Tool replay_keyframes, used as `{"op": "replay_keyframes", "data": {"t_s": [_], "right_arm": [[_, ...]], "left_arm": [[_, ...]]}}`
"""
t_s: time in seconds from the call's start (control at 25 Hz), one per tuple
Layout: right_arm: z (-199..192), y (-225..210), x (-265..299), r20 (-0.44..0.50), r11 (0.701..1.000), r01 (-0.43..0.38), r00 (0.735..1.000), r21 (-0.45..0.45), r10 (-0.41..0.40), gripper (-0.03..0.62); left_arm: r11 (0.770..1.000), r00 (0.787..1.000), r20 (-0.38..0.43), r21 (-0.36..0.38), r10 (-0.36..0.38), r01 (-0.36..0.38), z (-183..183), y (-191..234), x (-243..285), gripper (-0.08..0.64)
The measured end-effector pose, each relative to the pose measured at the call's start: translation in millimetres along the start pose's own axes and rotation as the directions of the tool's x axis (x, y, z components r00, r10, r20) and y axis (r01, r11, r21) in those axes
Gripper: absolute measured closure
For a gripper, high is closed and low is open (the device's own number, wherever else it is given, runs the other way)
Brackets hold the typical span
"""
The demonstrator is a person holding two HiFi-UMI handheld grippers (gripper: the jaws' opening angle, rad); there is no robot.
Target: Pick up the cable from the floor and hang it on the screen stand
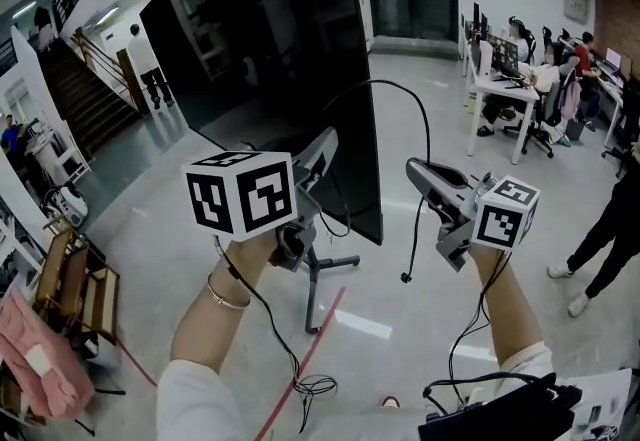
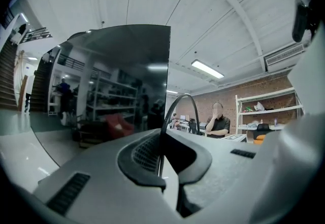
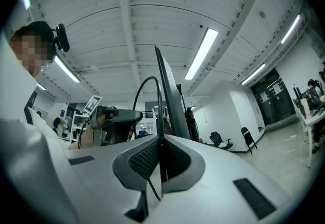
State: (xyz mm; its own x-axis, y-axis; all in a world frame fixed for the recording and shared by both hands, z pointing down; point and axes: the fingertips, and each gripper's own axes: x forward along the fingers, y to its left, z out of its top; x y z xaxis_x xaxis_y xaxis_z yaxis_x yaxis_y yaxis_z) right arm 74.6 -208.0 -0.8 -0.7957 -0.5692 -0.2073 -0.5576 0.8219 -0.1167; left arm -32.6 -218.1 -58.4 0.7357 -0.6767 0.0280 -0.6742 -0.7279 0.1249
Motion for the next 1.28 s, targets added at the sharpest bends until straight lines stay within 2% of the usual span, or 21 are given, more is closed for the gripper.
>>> {"op": "replay_keyframes", "data": {"t_s": [0.36,0.64,0.92,1.16,1.28], "right_arm": [[85,2,27,0.062,0.998,-0.027,0.998,-0.054,0.030,0.578],[134,-2,43,0.104,0.996,-0.053,0.993,-0.071,0.060,0.578],[177,7,60,0.158,0.988,-0.078,0.983,-0.130,0.098,0.578],[225,-3,82,0.183,0.981,-0.084,0.976,-0.172,0.116,0.578],[236,-4,88,0.187,0.979,-0.089,0.975,-0.184,0.123,0.578]], "left_arm": [[0.997,0.994,0.079,0.024,0.070,-0.072,63,5,1,0.551],[0.991,0.988,0.095,0.035,0.126,-0.129,91,11,1,0.551],[0.988,0.980,0.135,0.037,0.144,-0.151,115,18,1,0.551],[0.983,0.971,0.170,0.039,0.170,-0.179,150,27,15,0.551],[0.980,0.966,0.179,0.035,0.189,-0.198,158,33,17,0.551]]}}
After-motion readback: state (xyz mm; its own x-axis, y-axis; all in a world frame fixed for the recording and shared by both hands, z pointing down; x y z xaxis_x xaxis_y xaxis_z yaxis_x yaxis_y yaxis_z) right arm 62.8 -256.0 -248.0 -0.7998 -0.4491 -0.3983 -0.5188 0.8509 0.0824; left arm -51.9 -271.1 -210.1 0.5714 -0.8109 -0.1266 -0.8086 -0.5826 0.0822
